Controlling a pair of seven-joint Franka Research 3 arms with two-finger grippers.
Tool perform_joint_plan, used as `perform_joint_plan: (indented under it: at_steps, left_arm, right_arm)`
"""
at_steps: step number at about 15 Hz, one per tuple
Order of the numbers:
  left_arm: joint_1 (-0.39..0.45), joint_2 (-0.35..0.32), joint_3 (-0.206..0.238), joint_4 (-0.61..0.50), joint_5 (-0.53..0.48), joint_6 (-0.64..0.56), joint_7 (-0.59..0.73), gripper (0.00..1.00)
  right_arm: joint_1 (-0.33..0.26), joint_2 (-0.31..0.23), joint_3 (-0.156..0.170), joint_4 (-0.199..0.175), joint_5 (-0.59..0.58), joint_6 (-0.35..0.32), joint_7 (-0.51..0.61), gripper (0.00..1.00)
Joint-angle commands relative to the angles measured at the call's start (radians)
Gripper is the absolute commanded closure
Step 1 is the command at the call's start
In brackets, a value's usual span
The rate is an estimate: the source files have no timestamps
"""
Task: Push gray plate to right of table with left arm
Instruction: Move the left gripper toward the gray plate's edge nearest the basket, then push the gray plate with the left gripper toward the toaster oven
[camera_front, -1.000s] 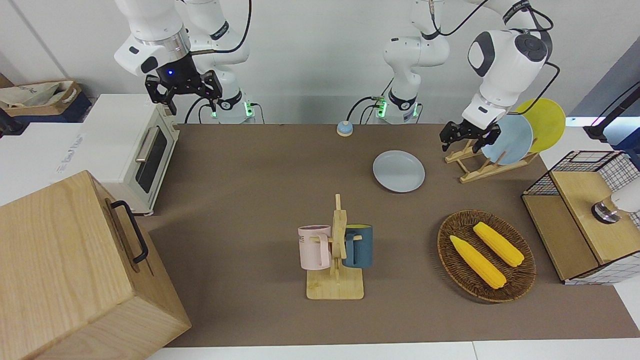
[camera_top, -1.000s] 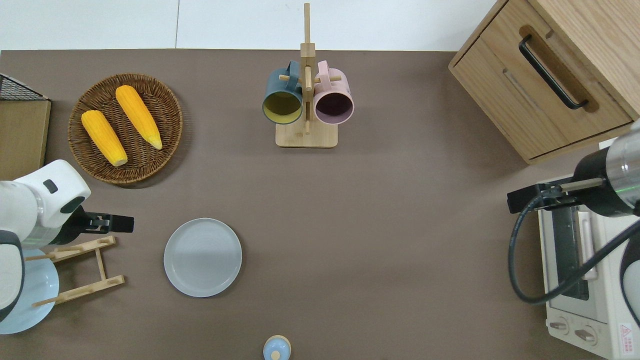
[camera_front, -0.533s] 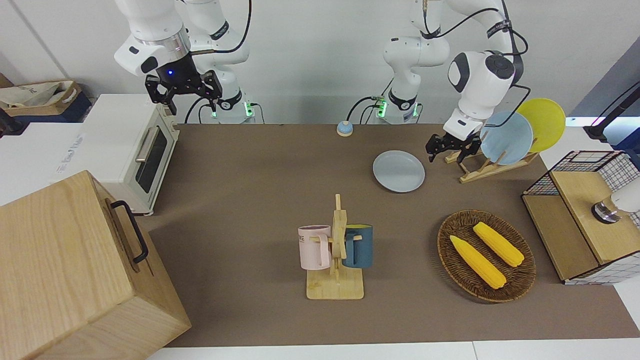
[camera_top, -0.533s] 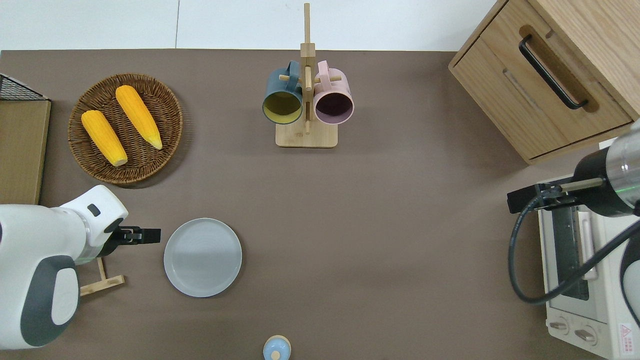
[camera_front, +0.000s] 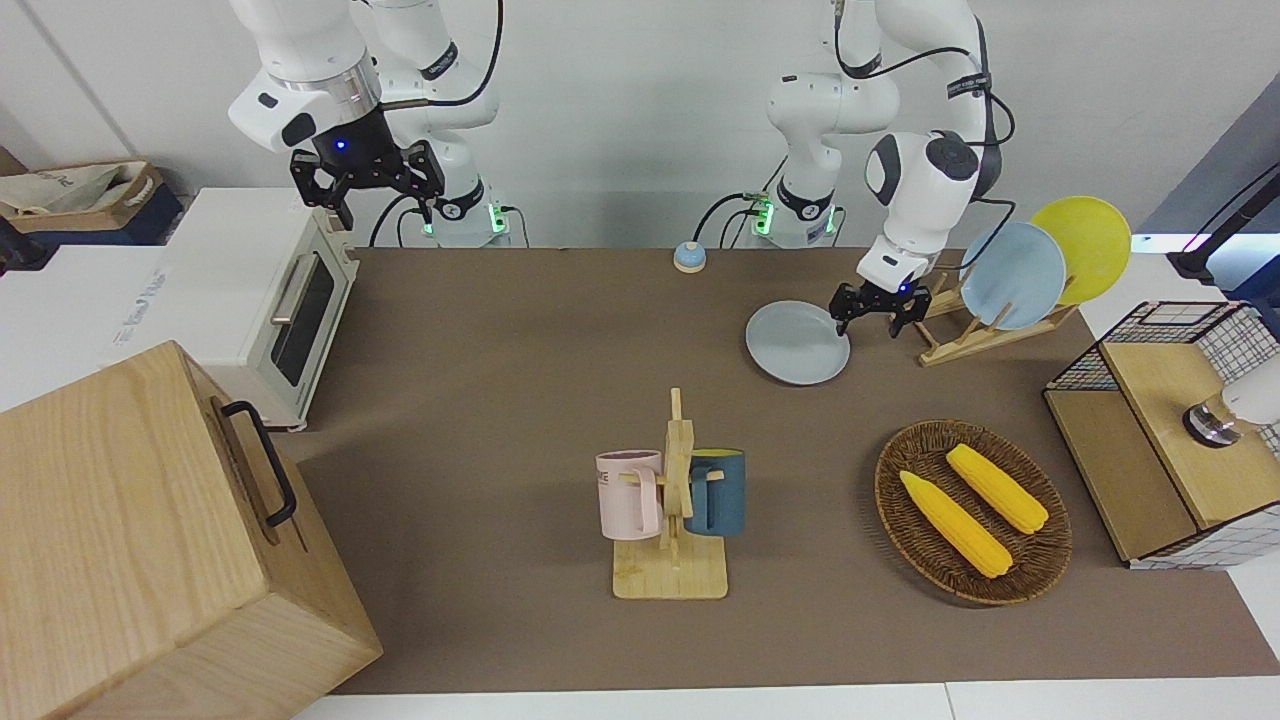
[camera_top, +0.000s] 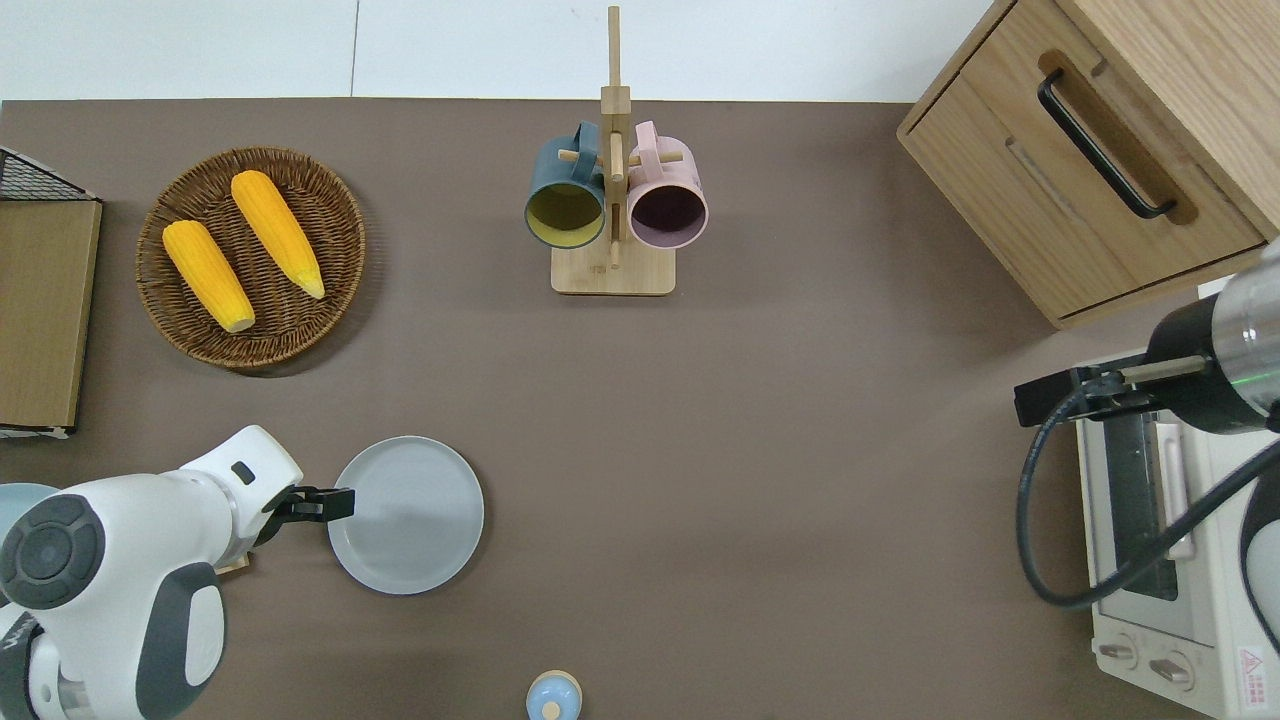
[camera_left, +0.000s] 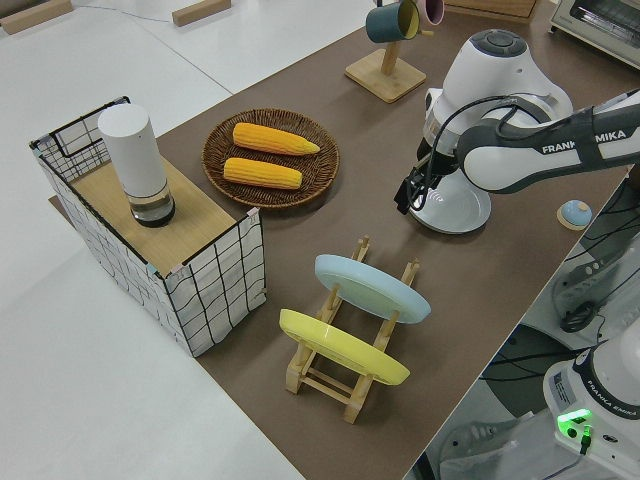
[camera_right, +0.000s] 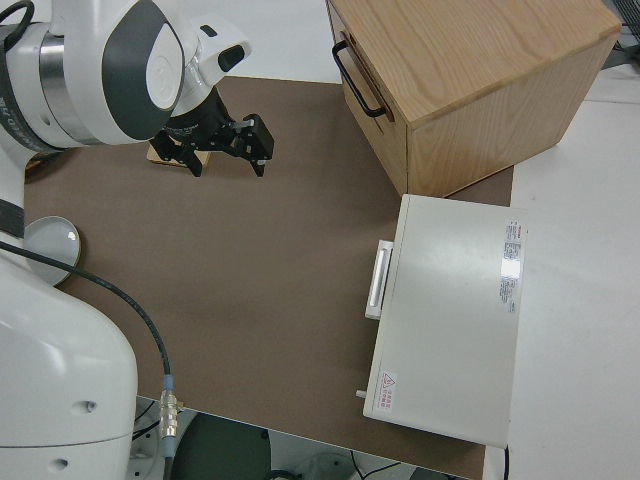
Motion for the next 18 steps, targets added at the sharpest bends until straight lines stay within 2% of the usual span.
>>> perform_joint_plan:
  at_steps: [1,6,10,14,15,16,18]
  left_arm:
    - [-0.019,-0.029,0.006,-0.064,-0.011,0.047,-0.01,0.01]
    - [-0.042,0.026,0.006,-0.073,-0.017,0.087,-0.025,0.02]
    - [-0.047,0.043,0.006,-0.075,-0.017,0.096,-0.026,0.02]
    - [-0.047,0.054,0.006,-0.075,-0.017,0.1,-0.024,0.07]
    - [-0.047,0.058,0.006,-0.075,-0.017,0.1,-0.024,0.12]
    - [-0.047,0.06,0.006,-0.075,-0.017,0.099,-0.024,0.23]
    - [-0.047,0.062,0.007,-0.075,-0.017,0.099,-0.023,0.53]
  right_arm:
    - [-0.011,-0.008,0.006,-0.001,0.008,-0.012,-0.003,0.017]
    - [-0.011,-0.008,0.006,0.001,0.008,-0.012,-0.003,0.017]
    - [-0.011,-0.008,0.006,-0.001,0.008,-0.012,-0.003,0.017]
    - [-0.011,-0.008,0.006,-0.001,0.008,-0.012,-0.003,0.017]
    - [-0.011,-0.008,0.006,-0.001,0.01,-0.012,-0.003,0.017]
    - [-0.011,-0.008,0.004,-0.001,0.008,-0.012,-0.003,0.017]
    - [-0.011,-0.008,0.006,0.001,0.008,-0.012,-0.001,0.017]
